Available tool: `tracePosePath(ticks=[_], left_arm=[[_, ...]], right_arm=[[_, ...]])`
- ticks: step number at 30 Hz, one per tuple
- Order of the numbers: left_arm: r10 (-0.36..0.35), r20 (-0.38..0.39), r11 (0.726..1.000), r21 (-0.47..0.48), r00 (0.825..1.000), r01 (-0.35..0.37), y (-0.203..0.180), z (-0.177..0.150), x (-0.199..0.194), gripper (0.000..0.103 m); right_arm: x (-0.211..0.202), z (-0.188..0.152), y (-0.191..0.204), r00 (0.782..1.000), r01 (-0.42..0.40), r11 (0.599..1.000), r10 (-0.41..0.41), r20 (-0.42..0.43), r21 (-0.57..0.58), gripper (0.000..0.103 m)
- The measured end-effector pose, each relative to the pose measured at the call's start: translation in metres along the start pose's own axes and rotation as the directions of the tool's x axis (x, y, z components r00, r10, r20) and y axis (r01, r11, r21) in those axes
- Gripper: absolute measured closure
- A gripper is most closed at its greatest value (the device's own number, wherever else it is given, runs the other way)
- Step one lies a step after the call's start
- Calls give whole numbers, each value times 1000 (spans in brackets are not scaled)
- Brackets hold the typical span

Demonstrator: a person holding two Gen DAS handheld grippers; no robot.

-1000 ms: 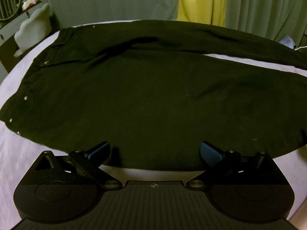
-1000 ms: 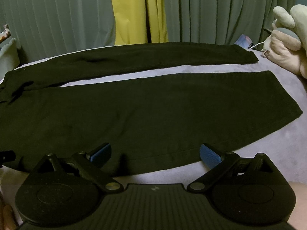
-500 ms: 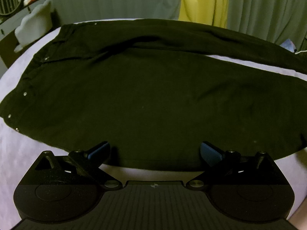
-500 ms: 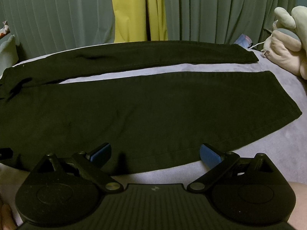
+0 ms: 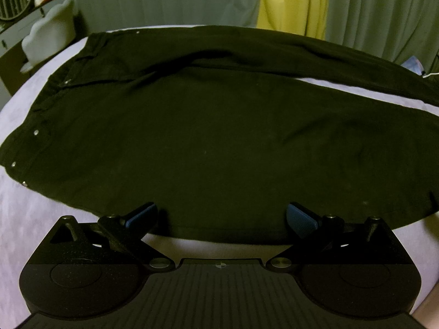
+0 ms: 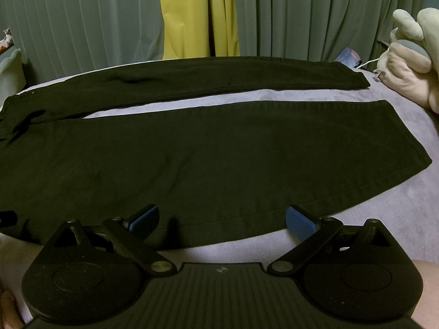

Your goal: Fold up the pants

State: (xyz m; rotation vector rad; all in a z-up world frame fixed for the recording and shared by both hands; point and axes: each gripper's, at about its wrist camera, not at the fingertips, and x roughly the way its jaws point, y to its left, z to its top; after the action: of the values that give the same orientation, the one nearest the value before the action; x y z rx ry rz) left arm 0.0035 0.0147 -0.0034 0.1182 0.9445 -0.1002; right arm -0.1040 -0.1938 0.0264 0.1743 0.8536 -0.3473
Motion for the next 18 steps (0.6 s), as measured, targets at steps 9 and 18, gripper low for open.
tracePosePath(ticks=[9, 18], left_arm=[[-1, -1, 1000, -1, 1000, 1, 0, 1, 0, 0], [-3, -1, 1000, -5, 1000, 3, 2, -3, 0, 0]], right_arm=[[1, 0, -1, 1000, -2, 1000, 2, -2, 3, 4], [2, -1, -2, 1000, 0, 1000, 0, -4, 2, 4]])
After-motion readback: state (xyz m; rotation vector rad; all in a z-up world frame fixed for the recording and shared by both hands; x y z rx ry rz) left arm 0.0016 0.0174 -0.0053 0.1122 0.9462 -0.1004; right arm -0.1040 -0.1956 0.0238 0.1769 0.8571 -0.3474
